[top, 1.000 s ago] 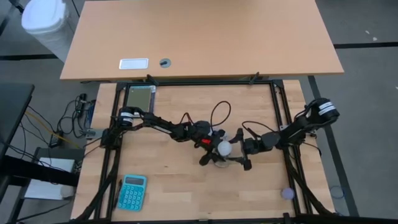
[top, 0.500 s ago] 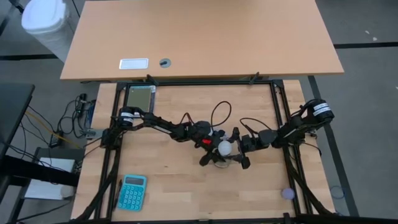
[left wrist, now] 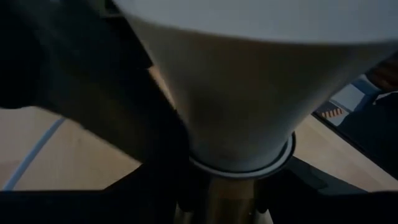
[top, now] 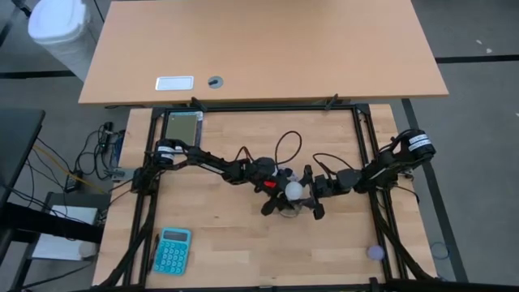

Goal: Screw lightbulb
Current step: Insert the lightbulb into the lamp

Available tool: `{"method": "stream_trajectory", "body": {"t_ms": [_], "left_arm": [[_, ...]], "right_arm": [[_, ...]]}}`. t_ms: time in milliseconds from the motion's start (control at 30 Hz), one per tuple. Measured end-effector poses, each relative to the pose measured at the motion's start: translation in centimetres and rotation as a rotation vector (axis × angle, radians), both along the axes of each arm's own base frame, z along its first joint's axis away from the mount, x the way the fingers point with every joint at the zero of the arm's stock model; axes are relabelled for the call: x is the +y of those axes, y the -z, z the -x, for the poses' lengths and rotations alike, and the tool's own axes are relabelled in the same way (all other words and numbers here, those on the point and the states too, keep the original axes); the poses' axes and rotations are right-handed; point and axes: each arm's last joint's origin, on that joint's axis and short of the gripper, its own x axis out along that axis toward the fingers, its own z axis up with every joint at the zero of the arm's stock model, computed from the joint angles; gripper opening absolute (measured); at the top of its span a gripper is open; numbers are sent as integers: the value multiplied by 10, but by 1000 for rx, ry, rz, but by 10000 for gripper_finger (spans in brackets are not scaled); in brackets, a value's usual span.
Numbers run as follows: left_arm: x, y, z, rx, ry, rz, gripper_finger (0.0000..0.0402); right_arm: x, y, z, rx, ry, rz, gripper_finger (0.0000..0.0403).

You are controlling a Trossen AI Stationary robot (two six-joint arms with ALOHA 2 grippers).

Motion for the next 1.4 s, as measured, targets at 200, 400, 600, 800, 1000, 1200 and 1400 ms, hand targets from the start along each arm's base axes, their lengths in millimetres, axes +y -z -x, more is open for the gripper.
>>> {"method": "stream_trajectory", "body": {"t_ms": [200,400,600,800,1000,1200,1400], "left_arm": [[1,1,0,7,-32,-7,193],[3,5,0,66,-120,-14,193],[6,7,0,98,-260,-44,192],[8,6,-1,84,-361,-78,175],[8,8,0,94,-418,-104,174],[3,7,-1,81,-520,-147,172],[-6,5,-1,58,-623,-204,172]], "right_arm": [[0,2,0,17,2,-16,170],[1,5,1,53,71,-25,169],[9,8,5,73,214,-60,169],[17,7,9,63,307,-77,169],[22,5,2,83,361,-102,170],[31,4,-2,98,480,-131,170],[40,-1,-5,85,548,-136,170]]}}
